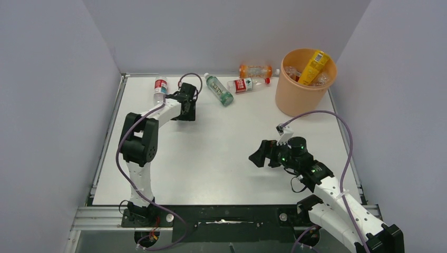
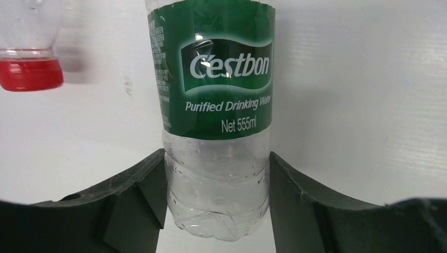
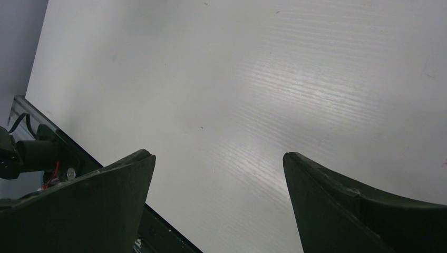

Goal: Put the plastic bottles in the bin
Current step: Pick up the plastic bottle at the center of the board.

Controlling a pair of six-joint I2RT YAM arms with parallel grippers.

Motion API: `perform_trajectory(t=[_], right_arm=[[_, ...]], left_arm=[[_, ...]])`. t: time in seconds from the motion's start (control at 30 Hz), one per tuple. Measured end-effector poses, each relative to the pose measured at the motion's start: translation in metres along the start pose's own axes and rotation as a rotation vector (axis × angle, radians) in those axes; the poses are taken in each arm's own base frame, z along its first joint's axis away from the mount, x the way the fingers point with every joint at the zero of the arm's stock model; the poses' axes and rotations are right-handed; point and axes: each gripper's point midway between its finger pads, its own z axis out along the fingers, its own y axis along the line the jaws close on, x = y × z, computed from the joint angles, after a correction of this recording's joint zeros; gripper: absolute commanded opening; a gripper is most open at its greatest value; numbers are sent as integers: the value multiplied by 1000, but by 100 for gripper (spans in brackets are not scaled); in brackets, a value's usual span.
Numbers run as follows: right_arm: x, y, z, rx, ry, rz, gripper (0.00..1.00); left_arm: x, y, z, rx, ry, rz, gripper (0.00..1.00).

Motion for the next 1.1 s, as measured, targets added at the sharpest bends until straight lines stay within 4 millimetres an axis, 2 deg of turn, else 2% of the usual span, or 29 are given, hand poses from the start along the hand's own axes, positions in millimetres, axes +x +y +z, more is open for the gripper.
perform_trajectory(t=[0.1,0.17,0.47,0.6,0.7,0.83,0.93,1.1], right_arm=[[1,0,0,0,3,7,98],[1,0,0,-2,1,10,98],[8,-3,3,-1,10,26,98],[10,-3,4,0,20,27,98],[13,-5,7,9,36,32,98],[16,-8,9,19,53,42,98],[18,-9,12,24,64,51,98],[25,-14,19,42,97,65,98]], left_arm=[[6,-11,-11,11,9,17,46],[10,-20,-25,37,3,26,46],[23,-61,-127,262,-89,24,47],[51,-79,-159,364,-85,33,47],[79,-88,-170,411,-48,50,47],[101,-92,-171,432,-9,57,47],[108,-93,-174,448,4,51,47],[104,-100,-186,501,-19,40,47]])
